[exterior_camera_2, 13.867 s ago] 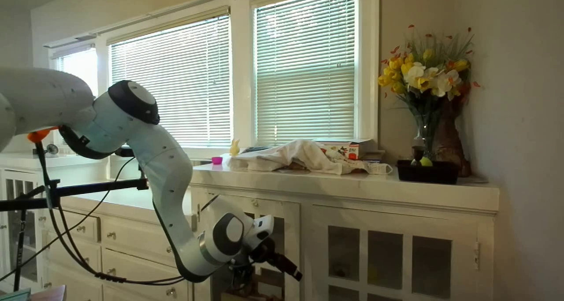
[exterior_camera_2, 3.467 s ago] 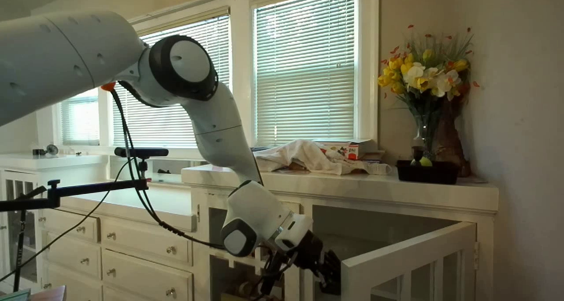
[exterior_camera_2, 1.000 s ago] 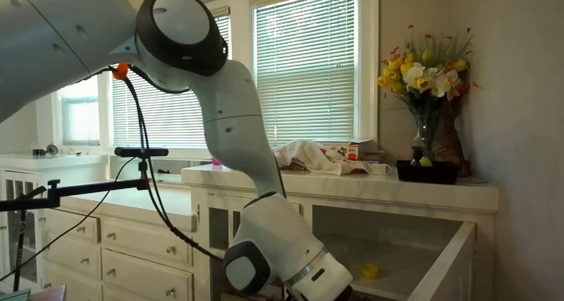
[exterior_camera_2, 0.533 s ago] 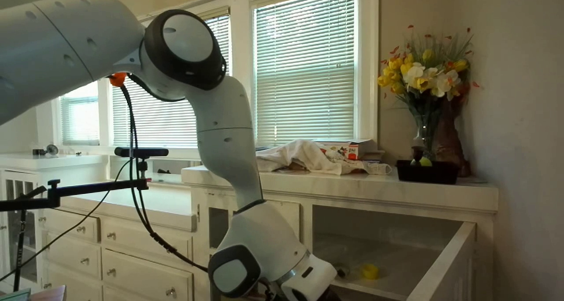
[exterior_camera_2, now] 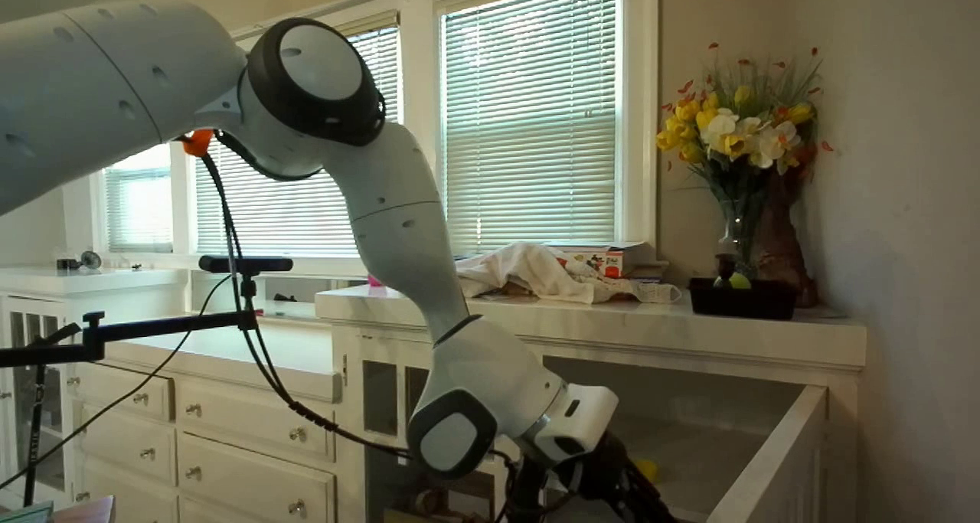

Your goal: Open the right side of the bottom cabinet drawer

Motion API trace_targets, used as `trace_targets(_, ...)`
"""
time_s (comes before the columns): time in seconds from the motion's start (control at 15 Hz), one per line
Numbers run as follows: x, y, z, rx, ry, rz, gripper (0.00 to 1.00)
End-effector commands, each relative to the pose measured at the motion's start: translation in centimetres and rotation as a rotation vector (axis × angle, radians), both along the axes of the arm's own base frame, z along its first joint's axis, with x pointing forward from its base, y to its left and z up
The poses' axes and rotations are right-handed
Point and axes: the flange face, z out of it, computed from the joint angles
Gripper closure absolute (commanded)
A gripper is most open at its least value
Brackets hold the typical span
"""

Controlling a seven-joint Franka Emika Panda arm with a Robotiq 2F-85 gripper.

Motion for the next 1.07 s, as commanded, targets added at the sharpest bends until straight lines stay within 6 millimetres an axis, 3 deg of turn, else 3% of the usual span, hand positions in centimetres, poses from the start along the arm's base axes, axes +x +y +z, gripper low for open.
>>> trace_targets(0.0,2.3,-2.0,2.4,-0.018,-0.048,-0.024,0.92)
trace_targets(0.13,2.9,-3.5,3.5,-0.022,-0.073,-0.053,1.0)
trace_targets(0.8,2.9,-15.2,7.6,0.018,-0.135,-0.298,1.0)
trace_targets(1.0,2.9,-16.0,7.4,0.05,0.059,-0.18,1.0)
